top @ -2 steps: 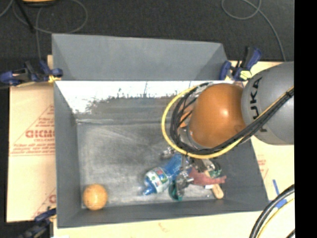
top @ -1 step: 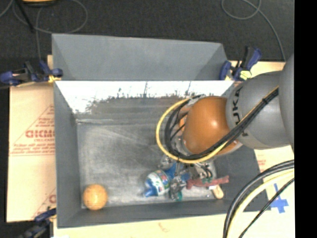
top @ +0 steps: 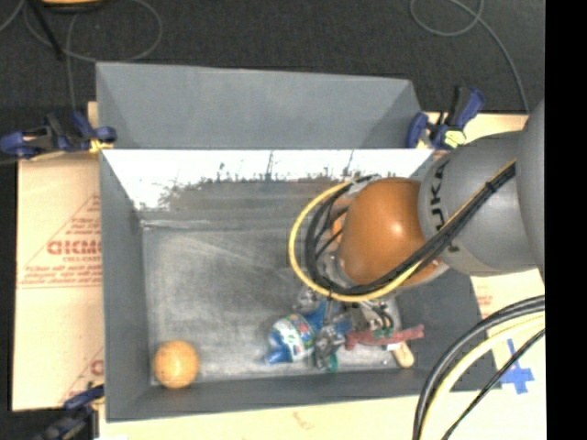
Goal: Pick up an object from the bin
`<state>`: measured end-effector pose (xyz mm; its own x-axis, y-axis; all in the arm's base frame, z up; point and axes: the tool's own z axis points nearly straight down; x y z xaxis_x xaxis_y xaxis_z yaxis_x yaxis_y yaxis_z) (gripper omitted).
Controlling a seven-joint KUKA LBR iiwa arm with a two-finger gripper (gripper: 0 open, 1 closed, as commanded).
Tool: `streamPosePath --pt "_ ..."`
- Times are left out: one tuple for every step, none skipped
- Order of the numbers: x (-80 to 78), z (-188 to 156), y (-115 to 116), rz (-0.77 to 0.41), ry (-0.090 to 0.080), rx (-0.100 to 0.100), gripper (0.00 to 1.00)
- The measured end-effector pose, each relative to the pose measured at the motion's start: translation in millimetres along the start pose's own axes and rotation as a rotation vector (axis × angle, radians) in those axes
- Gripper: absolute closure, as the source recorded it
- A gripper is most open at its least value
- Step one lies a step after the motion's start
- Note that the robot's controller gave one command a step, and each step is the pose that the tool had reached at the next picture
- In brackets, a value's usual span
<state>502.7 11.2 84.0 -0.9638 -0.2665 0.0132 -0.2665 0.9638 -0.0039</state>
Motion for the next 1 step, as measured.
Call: streamPosePath --pt "6.1 -155.7 12.6 -0.067 -0.019 -0.002 1.0"
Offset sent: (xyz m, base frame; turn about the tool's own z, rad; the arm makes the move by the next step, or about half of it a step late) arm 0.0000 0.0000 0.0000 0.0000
